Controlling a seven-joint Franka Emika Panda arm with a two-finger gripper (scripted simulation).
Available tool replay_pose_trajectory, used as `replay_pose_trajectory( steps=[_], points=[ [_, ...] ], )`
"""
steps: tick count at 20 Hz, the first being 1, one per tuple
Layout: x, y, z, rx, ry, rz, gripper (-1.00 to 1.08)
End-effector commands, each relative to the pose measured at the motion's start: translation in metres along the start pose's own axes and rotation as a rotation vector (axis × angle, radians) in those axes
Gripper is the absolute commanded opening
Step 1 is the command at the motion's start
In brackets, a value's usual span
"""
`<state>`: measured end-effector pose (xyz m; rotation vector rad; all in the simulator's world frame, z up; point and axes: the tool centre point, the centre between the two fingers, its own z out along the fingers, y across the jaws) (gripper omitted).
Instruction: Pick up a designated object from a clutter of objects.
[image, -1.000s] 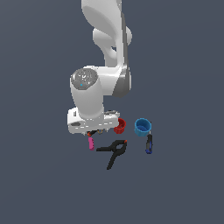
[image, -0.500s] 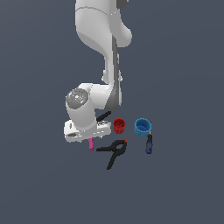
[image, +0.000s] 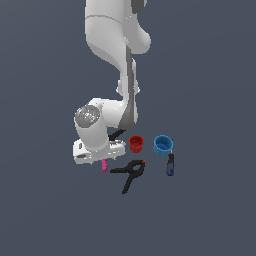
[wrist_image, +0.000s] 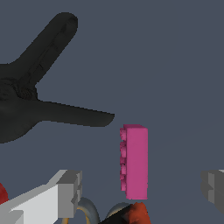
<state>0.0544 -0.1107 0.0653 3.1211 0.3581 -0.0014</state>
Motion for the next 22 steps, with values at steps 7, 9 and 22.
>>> replay_pose_trajectory(
  steps=[7, 9, 22],
  points=[
    [-0.001, 0.0, 0.035, 0.0, 0.0, -0.001, 1.0],
    [-0.001, 0.0, 0.042, 0.0, 0.001, -0.002, 1.0],
    [0.0, 0.0, 0.049, 0.0, 0.001, -0.002, -1.0]
  ],
)
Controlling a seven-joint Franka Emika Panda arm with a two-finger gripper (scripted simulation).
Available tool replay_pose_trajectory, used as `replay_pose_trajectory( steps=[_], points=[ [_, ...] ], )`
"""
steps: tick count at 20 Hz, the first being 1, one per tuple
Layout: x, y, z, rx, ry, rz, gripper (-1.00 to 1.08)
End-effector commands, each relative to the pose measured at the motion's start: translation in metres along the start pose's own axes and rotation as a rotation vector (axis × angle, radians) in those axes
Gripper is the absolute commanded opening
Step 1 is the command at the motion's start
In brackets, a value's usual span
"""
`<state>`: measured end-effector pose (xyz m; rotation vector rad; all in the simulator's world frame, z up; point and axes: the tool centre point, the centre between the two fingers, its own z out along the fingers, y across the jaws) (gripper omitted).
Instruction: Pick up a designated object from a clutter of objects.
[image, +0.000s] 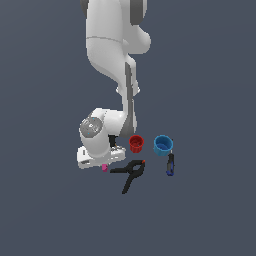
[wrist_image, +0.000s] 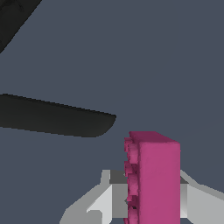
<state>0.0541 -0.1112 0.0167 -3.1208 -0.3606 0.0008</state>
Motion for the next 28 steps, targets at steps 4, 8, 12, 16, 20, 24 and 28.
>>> replay_pose_trajectory(
  steps=[4, 8, 12, 16, 20, 24, 28],
  points=[
    [0.0, 0.0, 0.0, 0.0, 0.0, 0.0, -1.0],
    [0.0, -0.002, -0.007, 0.0, 0.0, 0.0, -1.0],
    [0.001, -0.007, -0.022, 0.0, 0.0, 0.0, -1.0],
    [0.003, -0.015, -0.046, 0.0, 0.0, 0.0, -1.0],
    [0.005, -0.026, -0.08, 0.0, 0.0, 0.0, -1.0],
    [0.008, -0.039, -0.122, -0.001, 0.0, 0.0, -1.0],
    [0.011, -0.054, -0.17, -0.001, 0.0, 0.0, -1.0]
  ],
)
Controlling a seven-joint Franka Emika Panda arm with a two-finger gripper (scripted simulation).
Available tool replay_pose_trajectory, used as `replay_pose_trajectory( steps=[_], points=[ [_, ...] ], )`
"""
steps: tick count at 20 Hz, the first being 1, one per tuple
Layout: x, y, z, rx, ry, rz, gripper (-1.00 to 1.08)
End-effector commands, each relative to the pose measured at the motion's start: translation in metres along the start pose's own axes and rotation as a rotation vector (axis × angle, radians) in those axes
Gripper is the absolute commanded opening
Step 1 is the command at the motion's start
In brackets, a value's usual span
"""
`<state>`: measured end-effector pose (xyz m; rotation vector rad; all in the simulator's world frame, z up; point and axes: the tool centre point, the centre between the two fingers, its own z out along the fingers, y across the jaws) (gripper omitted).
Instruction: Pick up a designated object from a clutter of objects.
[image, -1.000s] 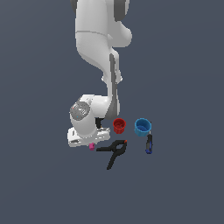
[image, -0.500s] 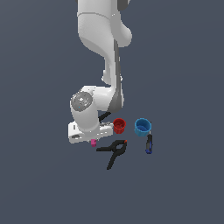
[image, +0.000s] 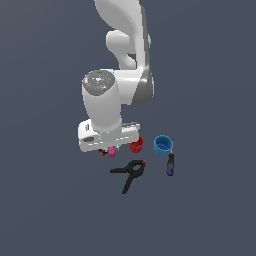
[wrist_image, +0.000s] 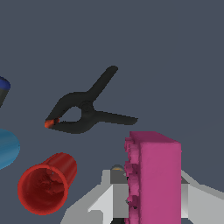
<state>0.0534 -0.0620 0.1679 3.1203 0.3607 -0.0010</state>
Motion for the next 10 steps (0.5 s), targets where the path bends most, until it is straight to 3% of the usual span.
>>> replay_pose_trajectory(
  steps=[1, 10],
  points=[
    [0.002, -0.009, -0.03, 0.0, 0.0, 0.0, -1.0],
    [0.011, -0.038, -0.123, 0.0, 0.0, 0.0, -1.0]
  ],
)
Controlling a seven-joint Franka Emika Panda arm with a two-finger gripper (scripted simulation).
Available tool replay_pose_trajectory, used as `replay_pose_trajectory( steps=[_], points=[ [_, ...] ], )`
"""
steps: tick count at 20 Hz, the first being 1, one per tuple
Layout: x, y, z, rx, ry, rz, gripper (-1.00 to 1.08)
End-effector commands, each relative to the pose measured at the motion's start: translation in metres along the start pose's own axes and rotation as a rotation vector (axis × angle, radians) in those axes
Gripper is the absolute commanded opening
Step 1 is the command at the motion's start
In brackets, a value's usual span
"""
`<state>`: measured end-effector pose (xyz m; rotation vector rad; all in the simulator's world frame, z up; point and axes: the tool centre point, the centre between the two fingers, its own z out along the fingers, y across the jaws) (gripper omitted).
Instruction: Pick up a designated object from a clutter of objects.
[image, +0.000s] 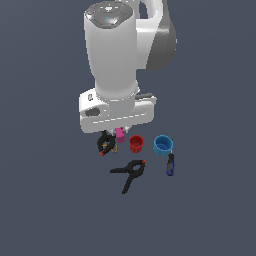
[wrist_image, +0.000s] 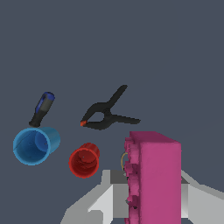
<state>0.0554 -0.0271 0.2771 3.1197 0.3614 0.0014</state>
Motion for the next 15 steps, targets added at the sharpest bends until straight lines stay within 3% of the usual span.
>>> replay_pose_trajectory(
  steps=[1, 8, 15],
  points=[
    [0.002, -0.007, -0.022, 0.0, -0.001, 0.0, -1.0],
    [0.007, -0.018, -0.061, 0.001, -0.001, 0.0, -1.0],
    [0.01, -0.022, -0.074, 0.001, -0.001, 0.0, -1.0]
  ],
)
